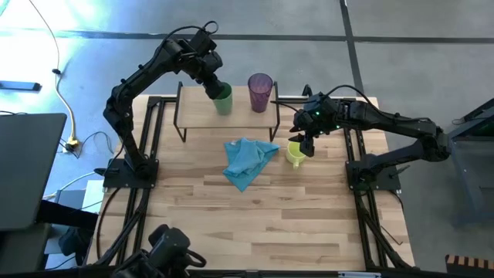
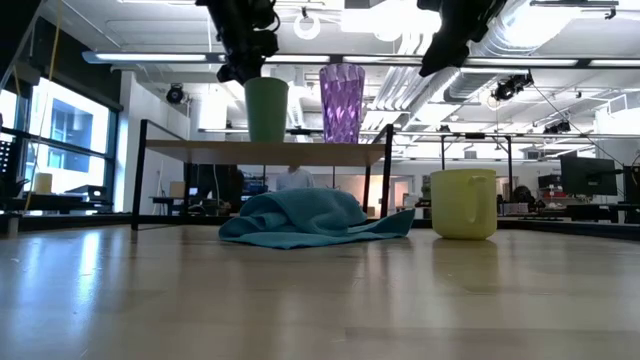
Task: Stack small to large cups/mugs on shelf
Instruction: Put the green cup on the shelf, then put the yellow mug on the shelf
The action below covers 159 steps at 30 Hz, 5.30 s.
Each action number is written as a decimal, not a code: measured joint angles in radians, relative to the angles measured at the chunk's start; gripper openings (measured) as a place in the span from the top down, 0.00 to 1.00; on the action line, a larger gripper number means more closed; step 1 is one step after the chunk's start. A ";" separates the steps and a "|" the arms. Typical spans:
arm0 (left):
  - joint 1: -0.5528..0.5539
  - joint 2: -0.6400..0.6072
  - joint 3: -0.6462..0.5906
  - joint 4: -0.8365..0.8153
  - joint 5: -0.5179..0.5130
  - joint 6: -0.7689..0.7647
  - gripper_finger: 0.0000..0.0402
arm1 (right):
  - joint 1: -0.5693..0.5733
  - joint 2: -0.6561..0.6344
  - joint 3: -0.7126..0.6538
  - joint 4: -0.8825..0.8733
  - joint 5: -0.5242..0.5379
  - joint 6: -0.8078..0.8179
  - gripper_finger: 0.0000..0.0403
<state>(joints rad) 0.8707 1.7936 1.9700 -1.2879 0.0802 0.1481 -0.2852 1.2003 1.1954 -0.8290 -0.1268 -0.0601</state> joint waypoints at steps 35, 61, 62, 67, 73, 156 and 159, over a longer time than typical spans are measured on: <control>0.000 -0.024 -0.003 -0.013 -0.009 0.002 1.00 | 0.000 0.000 0.000 -0.001 0.000 0.008 0.63; 0.000 -0.026 -0.003 0.004 0.013 0.001 1.00 | 0.000 0.000 0.000 -0.001 0.000 0.008 0.63; 0.000 -0.026 -0.003 0.005 0.013 0.001 1.00 | 0.000 0.000 0.000 -0.002 0.000 0.008 0.63; 0.000 -0.026 -0.003 0.006 0.013 0.001 1.00 | 0.000 0.000 0.000 -0.004 0.000 0.008 0.63; 0.000 -0.026 -0.002 0.006 0.013 0.001 1.00 | 0.000 0.000 0.000 -0.005 0.000 0.008 0.63; 0.000 -0.028 -0.002 0.080 0.001 -0.013 0.86 | 0.000 0.000 0.000 -0.029 0.000 0.010 0.63; 0.000 -0.043 -0.002 0.073 -0.057 -0.001 0.86 | 0.000 0.000 0.000 -0.033 0.000 0.010 0.63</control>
<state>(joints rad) 0.8703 1.7505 1.9678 -1.2148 0.0234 0.1472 -0.2849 1.1999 1.1954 -0.8618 -0.1270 -0.0502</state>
